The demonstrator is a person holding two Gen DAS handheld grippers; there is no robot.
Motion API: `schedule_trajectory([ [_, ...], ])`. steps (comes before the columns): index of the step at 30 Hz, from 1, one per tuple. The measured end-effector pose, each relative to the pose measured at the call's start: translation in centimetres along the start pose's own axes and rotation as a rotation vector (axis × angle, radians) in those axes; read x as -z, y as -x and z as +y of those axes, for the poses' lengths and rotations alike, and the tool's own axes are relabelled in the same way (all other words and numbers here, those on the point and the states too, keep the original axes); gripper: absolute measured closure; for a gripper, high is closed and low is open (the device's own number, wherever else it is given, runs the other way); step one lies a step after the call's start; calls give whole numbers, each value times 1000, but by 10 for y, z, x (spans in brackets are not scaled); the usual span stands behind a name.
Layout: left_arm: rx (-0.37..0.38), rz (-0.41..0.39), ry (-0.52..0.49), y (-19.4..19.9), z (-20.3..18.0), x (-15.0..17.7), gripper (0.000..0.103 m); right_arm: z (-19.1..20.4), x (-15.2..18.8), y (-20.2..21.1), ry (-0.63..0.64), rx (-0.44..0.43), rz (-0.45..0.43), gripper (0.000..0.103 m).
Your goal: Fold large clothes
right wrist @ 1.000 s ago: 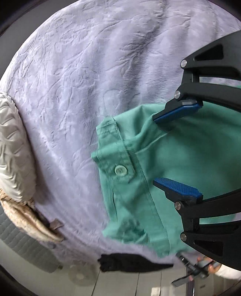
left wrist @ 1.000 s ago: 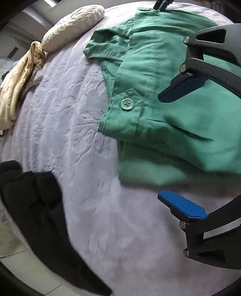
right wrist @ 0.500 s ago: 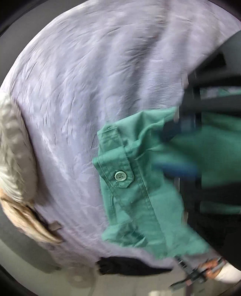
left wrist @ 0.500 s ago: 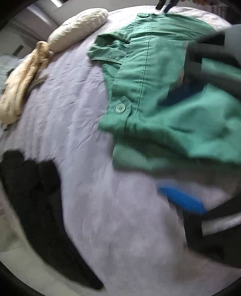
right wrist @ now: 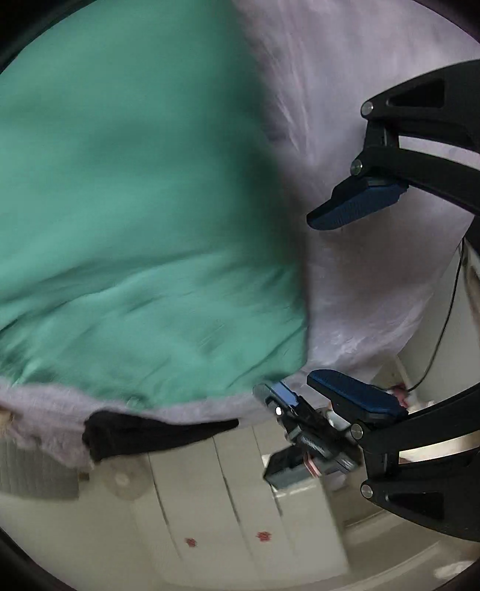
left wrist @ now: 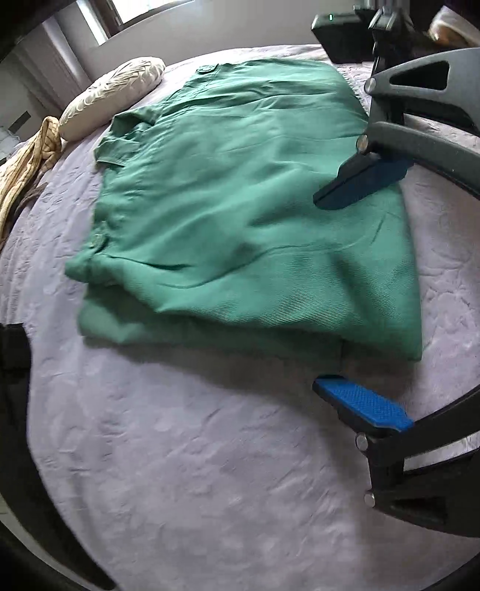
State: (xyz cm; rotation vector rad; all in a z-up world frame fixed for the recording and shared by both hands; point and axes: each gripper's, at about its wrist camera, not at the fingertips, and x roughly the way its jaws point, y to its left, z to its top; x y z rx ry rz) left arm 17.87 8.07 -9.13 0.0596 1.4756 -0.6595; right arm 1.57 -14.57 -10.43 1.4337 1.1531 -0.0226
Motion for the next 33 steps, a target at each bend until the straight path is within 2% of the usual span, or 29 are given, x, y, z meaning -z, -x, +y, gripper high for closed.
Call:
schedule_trajectory([
  [1,9,19,6,-5,2,1,53,-2,1,-3,-15,8,-25,22],
  [2,0,34,15,-9,4,-1,65,-3,-1,-5,-35,9,-63,22],
  [3,2,37,26,-10,6,-2,86,-3,-4,-4,-52,-5,-100,26],
  [4,41,30,48,-5,10,-3,88,0,-7,-2,-52,-7,-121,37],
  [5,68,14,54,1,11,-2,88,4,-10,0,-45,33,-133,74],
  [6,103,-12,41,12,10,1,90,8,-12,3,-33,67,-133,91],
  [9,99,-58,-27,31,5,17,92,22,-6,16,70,101,-133,93],
  [11,82,-27,-37,22,9,32,98,20,-6,11,85,131,-120,94],
  [13,53,13,-16,1,19,44,98,7,-5,-1,66,173,-96,95],
  [16,71,28,43,-14,31,53,98,-9,-7,-8,24,176,-83,95],
  [18,54,22,38,-6,28,53,98,-7,-8,-7,32,177,-64,95],
  [21,3,21,7,14,28,57,98,2,-5,-2,65,209,30,94],
  [24,-32,1,-14,38,23,55,98,13,8,22,131,181,66,94],
  [26,-52,-33,-16,55,21,48,98,19,11,54,187,182,18,93],
  [29,-68,-99,-22,72,18,25,98,22,-10,107,227,263,-149,93],
  [31,-75,-135,-38,67,2,-1,98,17,-39,135,207,333,-260,93],
  [33,-102,-165,-57,50,-20,-31,98,8,-63,159,174,372,-335,93],
])
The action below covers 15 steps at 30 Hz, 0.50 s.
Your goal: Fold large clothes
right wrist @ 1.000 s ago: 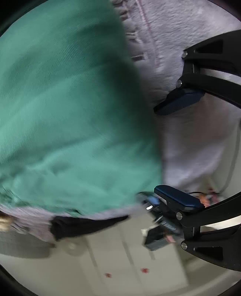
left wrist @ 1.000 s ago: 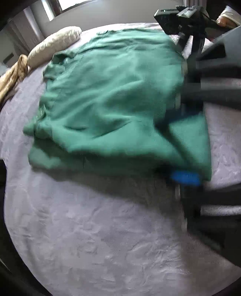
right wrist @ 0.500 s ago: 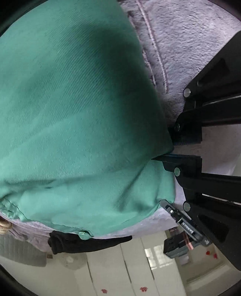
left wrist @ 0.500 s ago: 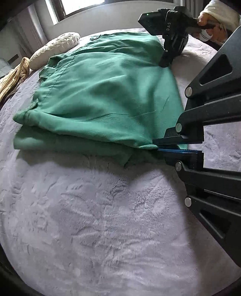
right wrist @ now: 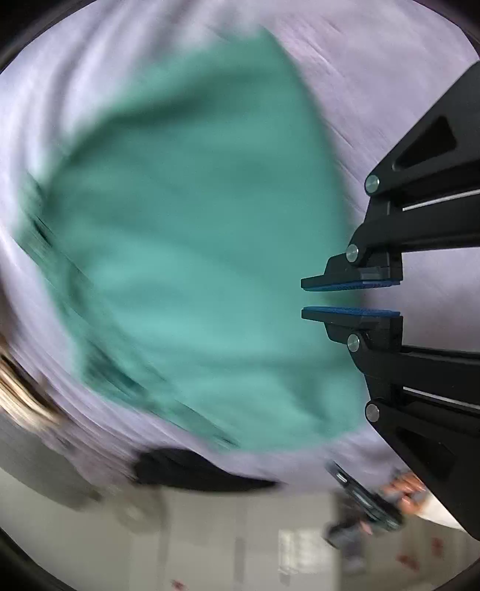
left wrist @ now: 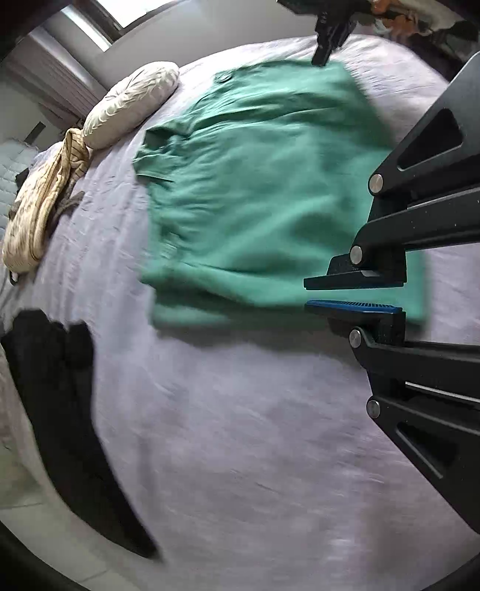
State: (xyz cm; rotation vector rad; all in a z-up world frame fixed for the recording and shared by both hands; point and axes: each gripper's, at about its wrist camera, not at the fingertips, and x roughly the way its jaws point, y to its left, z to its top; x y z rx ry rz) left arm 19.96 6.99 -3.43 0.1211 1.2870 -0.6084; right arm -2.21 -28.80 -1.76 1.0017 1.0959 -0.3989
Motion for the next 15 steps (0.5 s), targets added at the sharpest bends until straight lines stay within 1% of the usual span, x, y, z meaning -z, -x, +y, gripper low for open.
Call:
schedule_trajectory([
  [1,-5,-9,-3,-9,-10,-10,98,-11,-19,4,-19,34,-40,93],
  [2,-15,-17,-6,-20,-17,-20,98,-15,-31,4,-27,55,-67,93],
  [4,-55,-13,-23,-47,-31,-36,98,-23,-57,3,-21,93,-121,93],
  [6,-131,17,-29,-75,-39,-43,98,-33,-75,-3,-7,140,-135,94],
  [7,-161,38,-17,-88,-37,-44,98,-47,-85,-5,-19,178,-133,94],
  [8,-171,51,0,-98,-32,-42,98,-48,-88,-19,-35,190,-123,94],
  [9,-161,49,14,-101,-27,-41,98,-60,-92,-25,-56,186,-109,96],
  [10,-148,43,23,-101,-23,-41,98,-68,-94,-26,-63,173,-105,100],
  [11,-142,42,26,-99,-19,-41,98,-71,-96,-27,-65,158,-108,101],
  [12,-150,47,19,-96,-17,-42,98,-74,-96,-24,-63,156,-117,101],
  [15,-187,54,-13,-83,-12,-43,98,-75,-97,-14,-58,203,-128,101],
])
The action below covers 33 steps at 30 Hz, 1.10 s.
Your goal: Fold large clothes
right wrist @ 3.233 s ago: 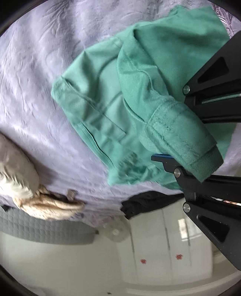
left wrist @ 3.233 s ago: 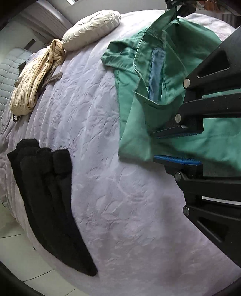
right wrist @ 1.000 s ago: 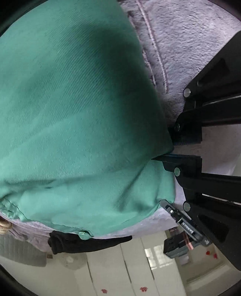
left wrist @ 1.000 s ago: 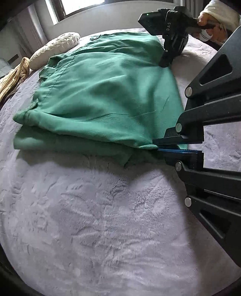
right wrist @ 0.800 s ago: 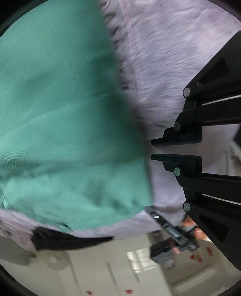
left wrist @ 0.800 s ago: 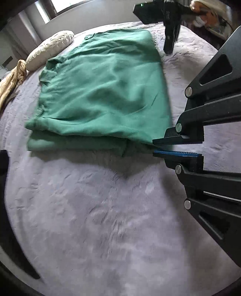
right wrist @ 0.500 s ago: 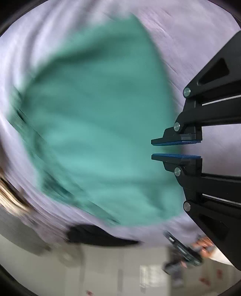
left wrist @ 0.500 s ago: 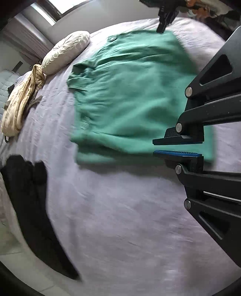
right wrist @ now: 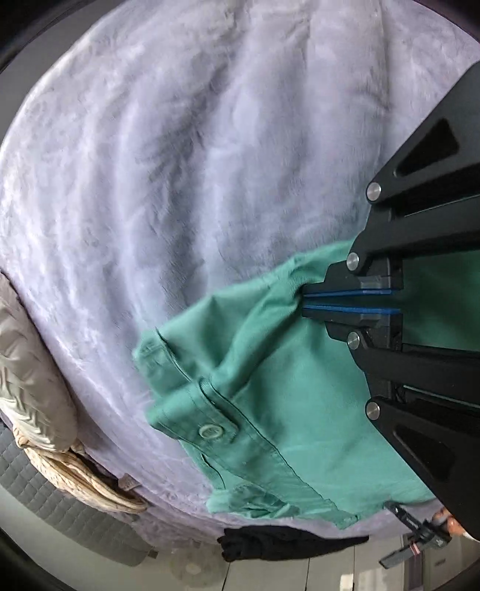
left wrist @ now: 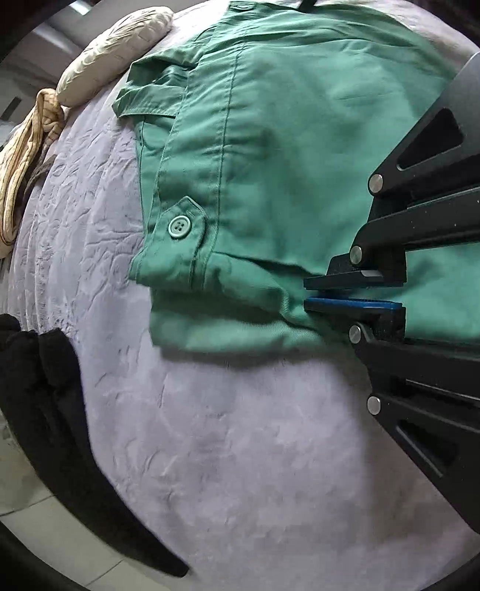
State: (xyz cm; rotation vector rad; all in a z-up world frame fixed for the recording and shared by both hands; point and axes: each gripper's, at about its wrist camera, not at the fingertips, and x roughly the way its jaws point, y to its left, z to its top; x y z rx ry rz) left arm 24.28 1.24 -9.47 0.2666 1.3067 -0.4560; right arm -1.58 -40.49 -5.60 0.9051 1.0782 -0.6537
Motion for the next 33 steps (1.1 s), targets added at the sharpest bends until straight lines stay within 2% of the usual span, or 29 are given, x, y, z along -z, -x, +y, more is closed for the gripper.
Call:
schedule_trajectory([
  [3,-13,-8,-1,20,3,5,98,11,11,20,10,-4,-4,96],
  [5,39,-17,-2,36,-3,14,98,28,32,31,60,-93,28,96],
  [7,83,-12,-17,47,-19,29,98,63,64,32,151,-186,97,96],
  [11,137,21,-39,46,-49,58,98,123,129,16,306,-303,214,96],
  [13,129,53,-28,34,-57,71,98,141,152,0,359,-307,251,96],
  [15,92,81,-24,18,-52,81,98,148,163,-15,401,-267,260,96],
  [17,92,92,-26,9,-40,90,98,134,159,-20,400,-219,255,98],
  [20,149,82,4,11,-20,94,98,90,136,-12,337,-131,213,101],
  [22,129,83,-5,13,-16,94,98,50,119,-3,287,-70,180,101],
  [24,108,83,-18,16,-15,95,98,23,110,3,238,-81,166,103],
  [26,90,94,-9,18,-11,96,98,-8,99,12,156,35,134,103],
  [28,69,100,-2,25,-3,103,98,-31,93,21,52,37,116,103],
  [30,55,112,8,30,4,109,98,-43,94,31,-22,33,110,102],
  [33,13,125,6,42,17,114,98,-36,105,44,10,74,123,99],
])
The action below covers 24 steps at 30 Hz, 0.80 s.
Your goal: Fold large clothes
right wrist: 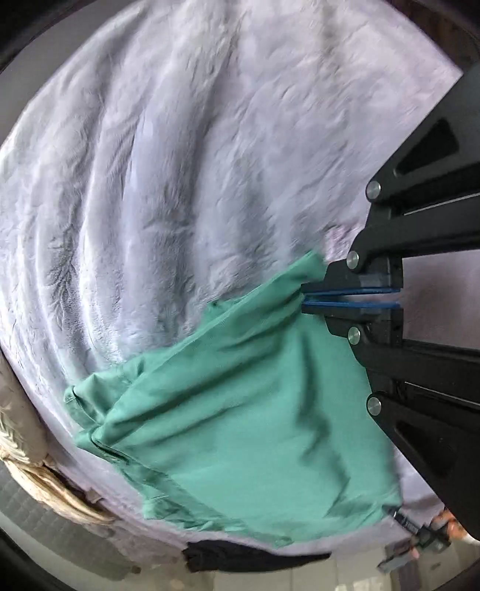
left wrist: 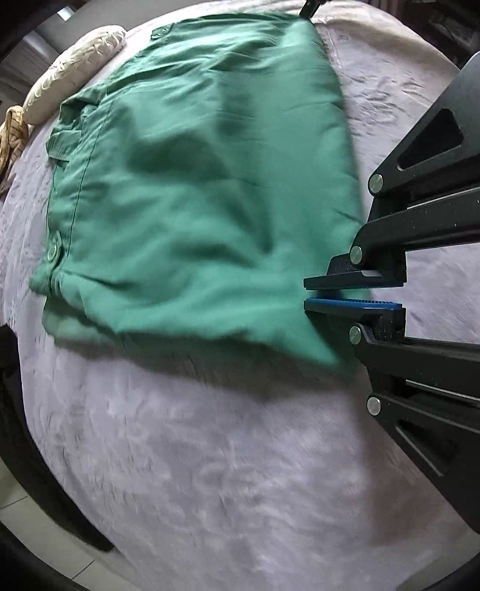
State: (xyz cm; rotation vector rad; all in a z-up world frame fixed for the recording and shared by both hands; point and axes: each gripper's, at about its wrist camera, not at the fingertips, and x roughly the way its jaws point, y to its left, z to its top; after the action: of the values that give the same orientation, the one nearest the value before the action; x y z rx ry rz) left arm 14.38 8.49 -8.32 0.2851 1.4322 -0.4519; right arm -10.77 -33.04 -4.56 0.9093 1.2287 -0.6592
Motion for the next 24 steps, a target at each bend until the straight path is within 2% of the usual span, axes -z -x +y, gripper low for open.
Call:
schedule_trajectory([
  [5,-90,18,20,24,13,18,98,28,30,14,4,-88,47,99],
  [6,-96,21,26,33,21,29,98,37,37,13,9,-107,59,99],
  [11,-76,6,45,55,30,46,98,78,67,14,68,-166,121,99],
  [12,-75,2,47,60,33,52,88,91,74,13,80,-173,131,99],
  [13,-76,2,50,69,39,63,32,96,81,14,90,-179,139,98],
  [14,-91,6,61,72,42,65,0,104,84,14,98,-183,146,91],
  [15,-119,-11,77,72,40,64,2,109,88,14,106,-185,149,70],
  [16,-124,-15,77,72,39,65,1,114,92,16,116,-184,151,55],
  [17,-106,-18,70,74,41,69,1,122,95,19,131,-185,143,33],
  [19,-89,-30,75,79,44,72,1,134,102,22,168,-185,144,32],
  [22,-102,-44,82,83,55,75,1,152,103,21,200,-168,143,32],
  [23,-102,-47,86,78,51,68,1,157,105,22,210,-158,138,28],
  [24,-96,-45,89,79,52,69,1,159,108,23,218,-155,129,18],
])
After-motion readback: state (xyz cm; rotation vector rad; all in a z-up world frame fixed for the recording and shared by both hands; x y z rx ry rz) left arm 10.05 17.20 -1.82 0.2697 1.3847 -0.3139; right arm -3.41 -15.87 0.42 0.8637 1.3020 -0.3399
